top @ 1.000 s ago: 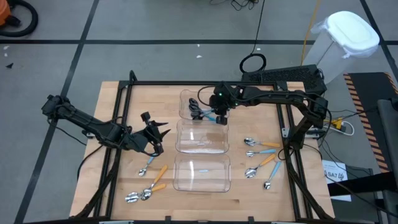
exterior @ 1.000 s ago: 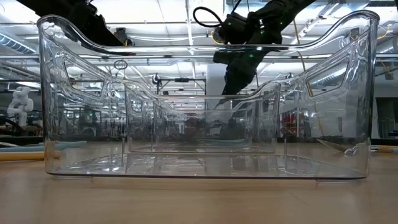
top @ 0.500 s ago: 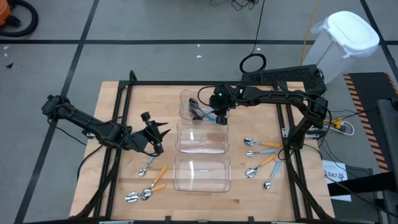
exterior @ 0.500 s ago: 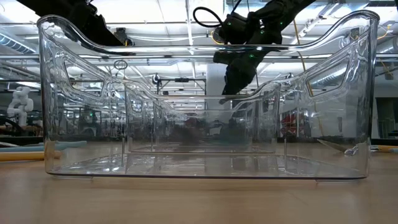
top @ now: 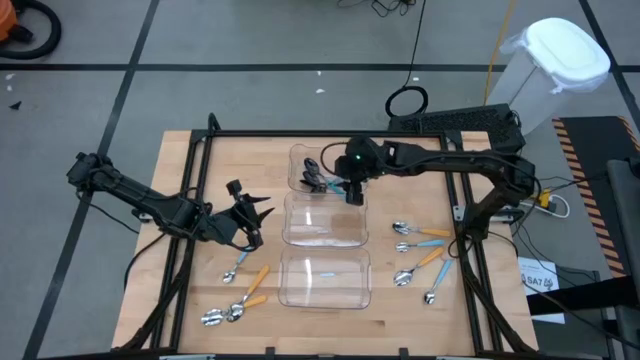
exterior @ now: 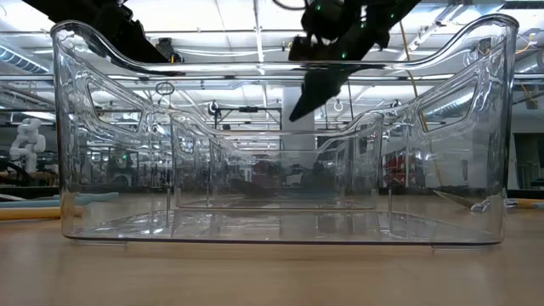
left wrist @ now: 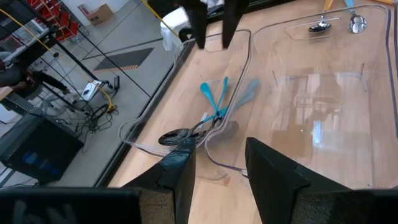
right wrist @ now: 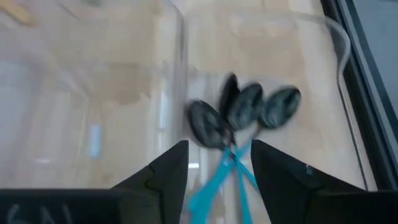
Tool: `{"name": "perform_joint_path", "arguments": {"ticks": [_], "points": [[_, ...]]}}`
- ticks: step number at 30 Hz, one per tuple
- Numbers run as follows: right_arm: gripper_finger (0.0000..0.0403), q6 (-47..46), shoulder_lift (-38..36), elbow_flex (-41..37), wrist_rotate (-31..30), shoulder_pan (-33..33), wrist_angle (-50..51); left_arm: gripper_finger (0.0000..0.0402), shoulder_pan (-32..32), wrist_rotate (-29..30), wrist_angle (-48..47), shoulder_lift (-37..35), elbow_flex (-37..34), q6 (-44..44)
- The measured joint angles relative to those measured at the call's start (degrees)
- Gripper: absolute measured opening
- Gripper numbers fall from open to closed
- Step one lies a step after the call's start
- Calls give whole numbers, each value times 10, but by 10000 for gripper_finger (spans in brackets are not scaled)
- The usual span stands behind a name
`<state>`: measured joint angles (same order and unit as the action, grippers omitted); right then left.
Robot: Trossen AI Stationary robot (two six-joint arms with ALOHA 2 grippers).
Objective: Sort silverware by color (type)
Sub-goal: Put the light blue spoon into the middle transparent bin
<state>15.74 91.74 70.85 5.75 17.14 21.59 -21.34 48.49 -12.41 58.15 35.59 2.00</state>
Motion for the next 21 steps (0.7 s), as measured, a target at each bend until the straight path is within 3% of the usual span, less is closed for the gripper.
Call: {"name": "perform_joint_path", "arguments": {"ticks": [7,21], "points": [[171,-50,-51,0,-18,-73,32,140,0,0,-3,0,0,9],[171,-198,-137,0,-213,-256,158,141,0,0,2,0,0,45]]}}
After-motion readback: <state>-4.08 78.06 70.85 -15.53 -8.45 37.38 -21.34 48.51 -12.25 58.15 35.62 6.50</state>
